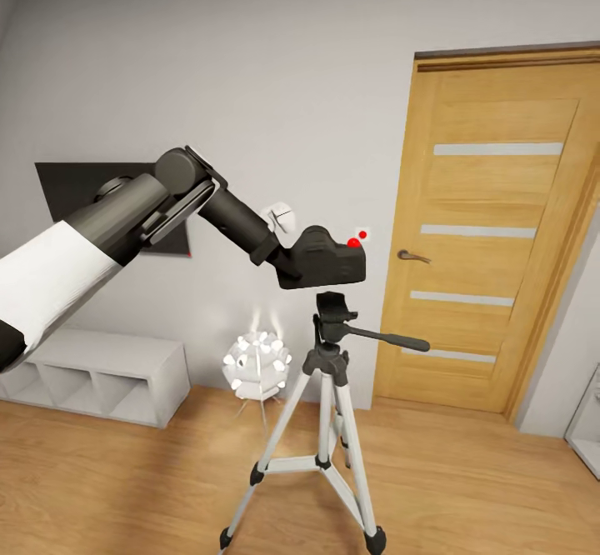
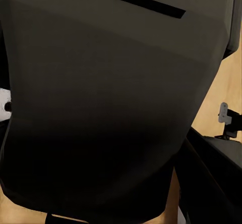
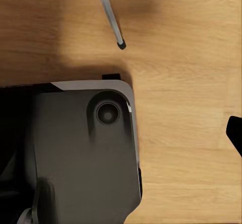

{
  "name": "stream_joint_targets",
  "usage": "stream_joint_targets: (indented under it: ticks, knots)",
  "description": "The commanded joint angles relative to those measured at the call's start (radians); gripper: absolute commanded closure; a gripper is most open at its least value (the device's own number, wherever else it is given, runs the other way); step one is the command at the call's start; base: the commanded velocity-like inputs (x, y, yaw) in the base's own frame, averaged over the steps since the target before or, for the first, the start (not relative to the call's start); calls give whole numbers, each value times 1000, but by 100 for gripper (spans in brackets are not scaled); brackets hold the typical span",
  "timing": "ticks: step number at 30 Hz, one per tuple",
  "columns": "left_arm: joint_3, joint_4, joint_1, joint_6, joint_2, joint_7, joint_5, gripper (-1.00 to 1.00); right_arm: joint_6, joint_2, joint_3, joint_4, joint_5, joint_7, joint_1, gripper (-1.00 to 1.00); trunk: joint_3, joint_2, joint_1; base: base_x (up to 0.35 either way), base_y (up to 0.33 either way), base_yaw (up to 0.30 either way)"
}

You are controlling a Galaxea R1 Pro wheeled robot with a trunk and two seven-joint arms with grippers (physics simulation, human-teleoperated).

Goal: Attach the digital camera to the camera tripod in the bedroom.

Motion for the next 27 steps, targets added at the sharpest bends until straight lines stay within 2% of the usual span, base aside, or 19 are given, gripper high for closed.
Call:
stream_joint_targets:
  ticks: [1, 6, 23, 27]
  knots:
    - [-2, 0, -1, 8, 1, -2, 3, 100, -8, 0, -2, 5, -5, 1, -2, -100, 0, -1, 0, 11, 7, -251]
    - [-3, 0, -1, 8, 0, -2, 3, 100, -8, 0, -2, 5, -5, 1, -2, -100, 0, -1, 0, 4, 2, -136]
    - [-5, 35, 0, 8, -8, 2, 3, 100, -8, 0, -2, 5, -5, 1, -2, -100, 0, -1, 0, 0, 0, -6]
    - [-6, 56, 0, 8, -28, 4, 3, 100, -8, 0, -2, 5, -5, 1, -2, -100, 0, -1, 0, 0, 0, 0]
